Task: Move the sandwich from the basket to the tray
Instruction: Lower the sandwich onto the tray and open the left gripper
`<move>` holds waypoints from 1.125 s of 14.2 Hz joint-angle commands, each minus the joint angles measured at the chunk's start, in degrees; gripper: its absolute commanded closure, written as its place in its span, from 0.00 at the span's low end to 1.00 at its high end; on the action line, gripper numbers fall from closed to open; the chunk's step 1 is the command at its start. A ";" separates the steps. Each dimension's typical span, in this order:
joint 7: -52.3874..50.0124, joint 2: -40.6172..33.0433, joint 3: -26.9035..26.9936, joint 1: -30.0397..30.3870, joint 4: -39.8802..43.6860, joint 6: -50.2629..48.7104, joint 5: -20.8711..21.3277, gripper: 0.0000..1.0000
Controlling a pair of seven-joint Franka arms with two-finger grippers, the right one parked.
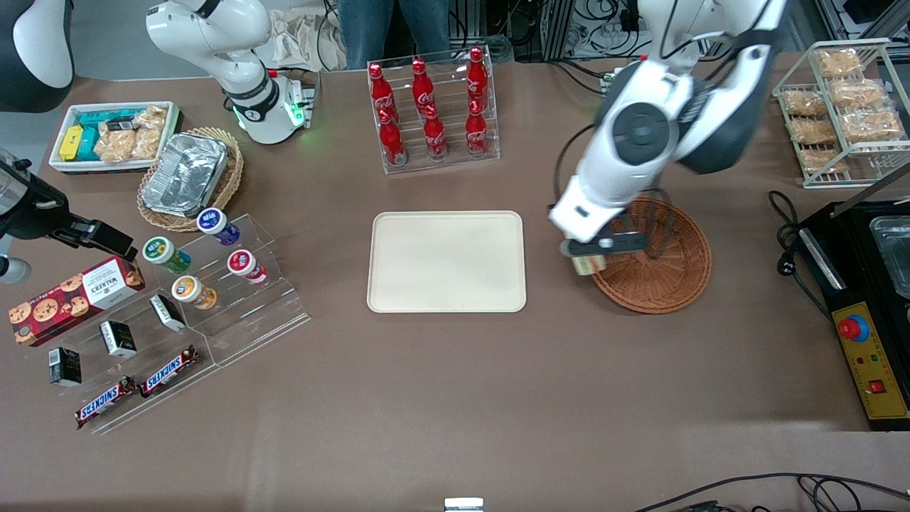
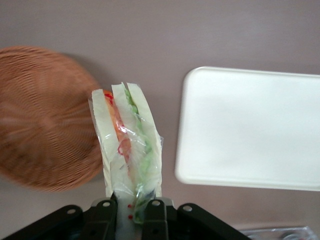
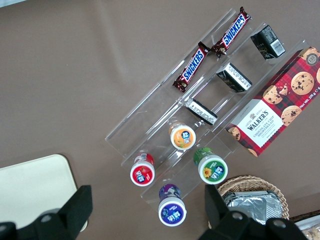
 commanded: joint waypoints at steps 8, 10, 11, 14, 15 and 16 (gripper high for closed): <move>-3.41 15.03 -7.58 -0.40 -1.48 20.88 1.64 1.00; -3.24 15.65 -7.59 -0.40 -4.45 25.16 1.90 1.00; -2.89 15.74 -7.41 -2.05 -5.69 27.54 1.90 1.00; -2.97 17.06 -7.15 -2.59 -5.97 29.32 1.90 0.67; -2.97 16.80 -7.15 -2.33 -5.97 29.23 1.90 0.01; -3.06 16.01 -6.97 -2.16 -5.79 28.36 1.99 0.00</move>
